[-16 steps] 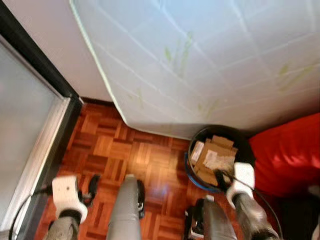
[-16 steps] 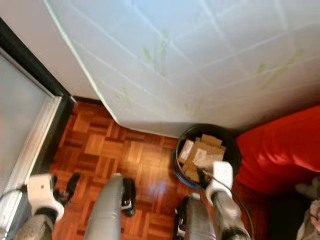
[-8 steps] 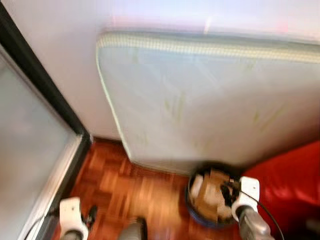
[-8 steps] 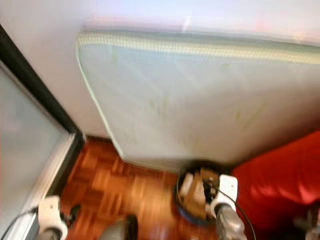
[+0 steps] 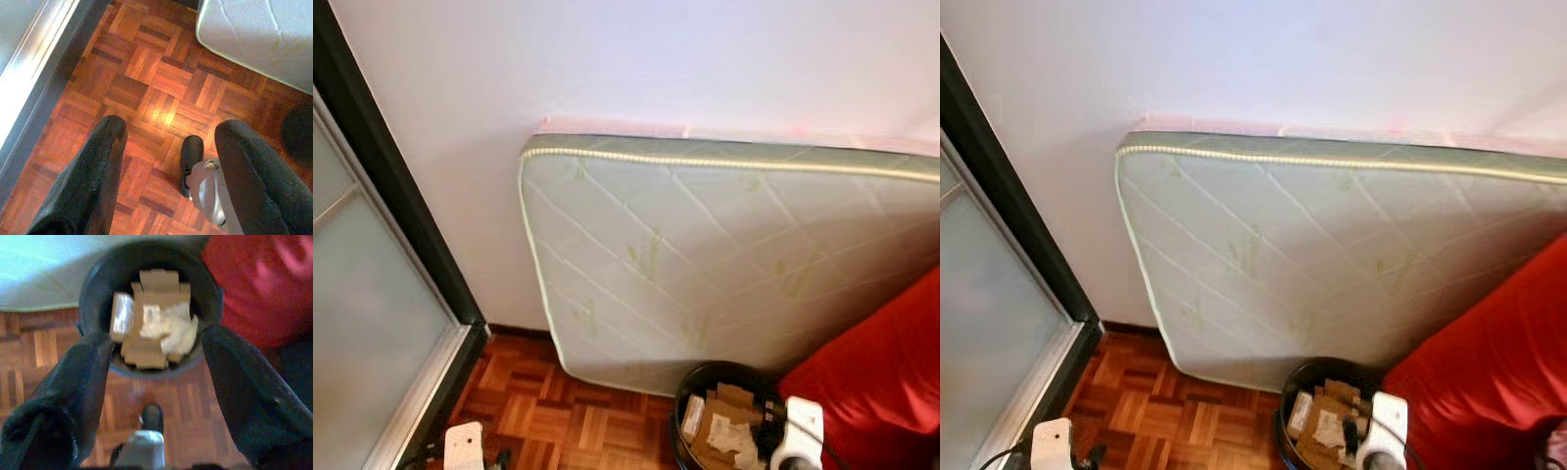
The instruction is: Clean up the room
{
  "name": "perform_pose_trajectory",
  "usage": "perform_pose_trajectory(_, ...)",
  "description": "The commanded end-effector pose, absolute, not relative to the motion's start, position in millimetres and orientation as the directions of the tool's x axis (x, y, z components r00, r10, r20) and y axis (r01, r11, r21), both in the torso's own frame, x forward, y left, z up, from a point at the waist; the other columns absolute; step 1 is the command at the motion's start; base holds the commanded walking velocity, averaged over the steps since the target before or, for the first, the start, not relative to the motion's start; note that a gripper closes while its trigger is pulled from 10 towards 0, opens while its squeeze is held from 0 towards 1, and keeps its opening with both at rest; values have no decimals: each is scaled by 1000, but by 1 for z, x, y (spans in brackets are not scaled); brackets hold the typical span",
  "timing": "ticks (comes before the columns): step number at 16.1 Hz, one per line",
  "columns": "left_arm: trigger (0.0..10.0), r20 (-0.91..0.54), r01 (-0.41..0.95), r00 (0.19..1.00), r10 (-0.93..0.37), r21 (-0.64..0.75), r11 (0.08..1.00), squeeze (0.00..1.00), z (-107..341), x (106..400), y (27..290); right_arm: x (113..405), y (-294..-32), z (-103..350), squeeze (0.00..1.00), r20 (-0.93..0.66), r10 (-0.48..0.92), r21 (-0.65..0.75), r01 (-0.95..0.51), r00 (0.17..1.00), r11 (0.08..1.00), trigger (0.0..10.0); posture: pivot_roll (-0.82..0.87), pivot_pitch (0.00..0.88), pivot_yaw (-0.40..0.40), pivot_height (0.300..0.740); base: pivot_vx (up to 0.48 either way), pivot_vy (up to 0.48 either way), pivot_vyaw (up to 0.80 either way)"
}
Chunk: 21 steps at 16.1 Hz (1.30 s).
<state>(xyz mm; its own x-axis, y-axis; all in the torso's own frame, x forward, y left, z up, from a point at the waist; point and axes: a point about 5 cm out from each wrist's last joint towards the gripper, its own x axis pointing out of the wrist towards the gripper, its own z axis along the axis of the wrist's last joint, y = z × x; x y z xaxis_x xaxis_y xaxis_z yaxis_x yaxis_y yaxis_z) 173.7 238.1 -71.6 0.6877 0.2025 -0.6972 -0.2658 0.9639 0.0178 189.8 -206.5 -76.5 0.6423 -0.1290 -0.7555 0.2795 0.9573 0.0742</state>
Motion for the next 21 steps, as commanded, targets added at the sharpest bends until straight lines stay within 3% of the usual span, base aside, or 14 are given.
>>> perform_pose_trajectory(1, 10000, -687, -269, 697, 204, 13, 963, 0, -70, 180, 236, 189, -206, -77, 0, -761, -113, 77, 261, 639, 962, 10000, 67, 0, -14, 740, 0, 0, 0)
perform_pose_trajectory(8, 10000, -738, -279, 645, 199, 15, 960, 0, -79, 168, 235, 185, -206, -79, 0, -773, -107, 63, 244, 625, 968, 10000, 60, 0, -13, 740, 0, 0, 0)
perform_pose_trajectory(19, 10000, -781, -264, 588, 209, 58, 963, 0, -84, 149, 247, 180, -192, -84, 0, -794, -61, 79, 202, 605, 976, 10000, 68, 0, 8, 740, 0, 0, -727)
perform_pose_trajectory(21, 10000, -778, -229, 596, 199, 73, 971, 0, -84, 150, 246, 182, -193, -83, 0, -793, -60, 79, 200, 607, 977, 10000, 69, 0, 6, 740, 0, -367, -725)
